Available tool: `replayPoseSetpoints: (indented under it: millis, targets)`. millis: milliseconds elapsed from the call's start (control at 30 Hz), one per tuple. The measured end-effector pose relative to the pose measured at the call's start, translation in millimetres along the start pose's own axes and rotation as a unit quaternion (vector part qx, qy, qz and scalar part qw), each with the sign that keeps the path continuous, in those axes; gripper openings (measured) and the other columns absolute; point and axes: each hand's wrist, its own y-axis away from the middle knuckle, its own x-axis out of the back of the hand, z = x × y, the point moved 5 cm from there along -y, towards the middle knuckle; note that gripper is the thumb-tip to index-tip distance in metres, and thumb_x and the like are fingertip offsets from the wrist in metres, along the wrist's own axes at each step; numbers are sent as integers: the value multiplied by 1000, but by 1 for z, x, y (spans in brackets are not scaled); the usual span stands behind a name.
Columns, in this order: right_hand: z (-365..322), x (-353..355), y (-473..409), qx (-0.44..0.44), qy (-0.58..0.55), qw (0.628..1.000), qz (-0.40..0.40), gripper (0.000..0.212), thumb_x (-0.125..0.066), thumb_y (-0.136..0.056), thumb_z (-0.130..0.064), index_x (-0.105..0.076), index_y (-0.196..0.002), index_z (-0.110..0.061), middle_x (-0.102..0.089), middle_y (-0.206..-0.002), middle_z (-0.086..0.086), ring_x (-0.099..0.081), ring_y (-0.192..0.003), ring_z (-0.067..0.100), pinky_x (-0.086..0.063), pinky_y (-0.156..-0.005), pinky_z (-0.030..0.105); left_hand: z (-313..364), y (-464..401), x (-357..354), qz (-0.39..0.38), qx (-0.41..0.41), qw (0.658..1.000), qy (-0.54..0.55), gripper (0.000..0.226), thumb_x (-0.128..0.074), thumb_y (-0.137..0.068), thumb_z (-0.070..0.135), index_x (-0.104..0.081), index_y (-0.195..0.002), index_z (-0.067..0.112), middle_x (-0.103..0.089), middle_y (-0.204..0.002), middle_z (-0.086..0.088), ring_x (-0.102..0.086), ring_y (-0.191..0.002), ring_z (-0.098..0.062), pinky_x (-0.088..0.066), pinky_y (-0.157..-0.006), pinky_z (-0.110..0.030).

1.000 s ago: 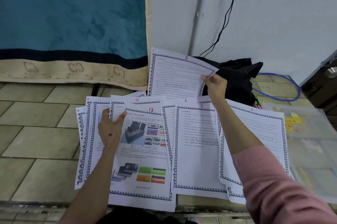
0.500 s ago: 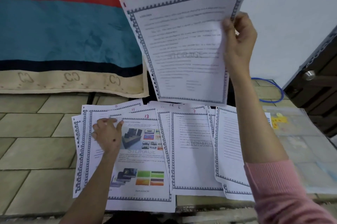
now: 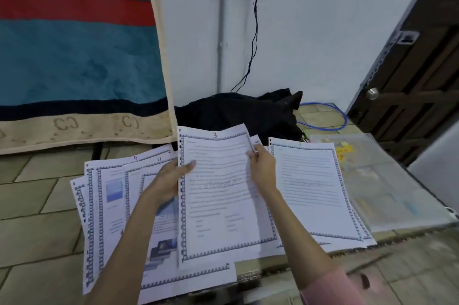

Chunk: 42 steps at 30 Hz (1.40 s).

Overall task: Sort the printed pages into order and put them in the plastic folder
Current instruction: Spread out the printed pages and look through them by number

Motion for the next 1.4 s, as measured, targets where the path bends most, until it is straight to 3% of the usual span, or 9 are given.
replayPoseSetpoints:
  millis: [133, 233, 300, 400, 667, 1000, 1167, 1300, 1400]
  targets:
    - [46, 16, 0, -86, 68, 993, -46, 29, -51, -96, -21, -63, -111, 1, -66, -106, 18, -58, -101, 32, -41, -78, 28, -20, -17, 14, 74, 4, 987, -140, 41, -59, -90, 3, -52, -130, 2, -57, -129, -17, -56, -115, -33, -45, -99, -46]
    - [85, 81, -4, -229, 219, 947, 44, 49, -60, -90, -32, -46, -133, -14, -42, -138, 17, -35, -130, 34, -35, -101, 48, -29, -25, 21, 91, 30, 981, -171, 44, -62, -89, 8, -51, -131, 5, -57, -128, -15, -56, -116, -34, -45, -100, -48]
    - [107, 123, 7, -347, 266, 897, 66, 79, -70, -80, -44, -31, -139, -10, -28, -145, 20, -25, -135, 36, -31, -104, 51, -31, -27, 23, 92, 40, 981, -166, 47, -64, -88, 10, -50, -132, 5, -57, -130, -15, -56, -115, -33, -44, -100, -50]
    - [134, 155, 20, -435, 264, 859, 52, 94, -80, -66, -50, -34, -135, -7, -36, -140, 19, -39, -128, 36, -38, -98, 47, -33, -28, 22, 95, 42, 983, -151, 46, -63, -88, 8, -50, -132, 4, -58, -128, -15, -56, -115, -34, -43, -100, -50]
    - [151, 188, 4, -322, 102, 937, 89, 20, -67, -85, -12, -67, -98, 3, -65, -99, 21, -59, -88, 29, -44, -76, 35, -35, -34, 13, 98, 54, 983, -146, 43, -63, -88, 6, -52, -129, 3, -58, -127, -17, -56, -114, -34, -43, -101, -51]
    - [174, 225, 12, -365, 38, 918, 149, 25, -51, -94, -9, -61, -114, 3, -61, -107, 20, -56, -92, 33, -46, -91, 42, -37, -40, 16, 111, 58, 980, -152, 44, -65, -86, 6, -53, -128, 3, -59, -125, -18, -58, -111, -34, -45, -99, -49]
    - [154, 195, 0, -287, 141, 945, 75, 27, -55, -90, -13, -60, -107, 8, -59, -95, 19, -58, -103, 38, -38, -74, 32, -38, -43, 19, 112, 70, 977, -167, 45, -66, -86, 7, -52, -128, 2, -60, -123, -17, -58, -110, -35, -46, -97, -48]
    - [148, 152, -4, -299, 273, 914, -32, 76, -78, -70, -46, -46, -125, -5, -51, -126, 18, -48, -118, 37, -41, -96, 41, -39, -46, 23, 111, 78, 976, -171, 52, -70, -83, 13, -50, -130, 4, -58, -126, -17, -58, -110, -36, -45, -98, -51]
    - [145, 137, -1, -313, 276, 909, -22, 87, -84, -63, -42, -39, -129, -9, -47, -131, 17, -43, -123, 36, -38, -98, 43, -37, -44, 21, 104, 83, 976, -171, 46, -67, -85, 8, -52, -128, 2, -59, -124, -19, -58, -110, -36, -46, -98, -52]
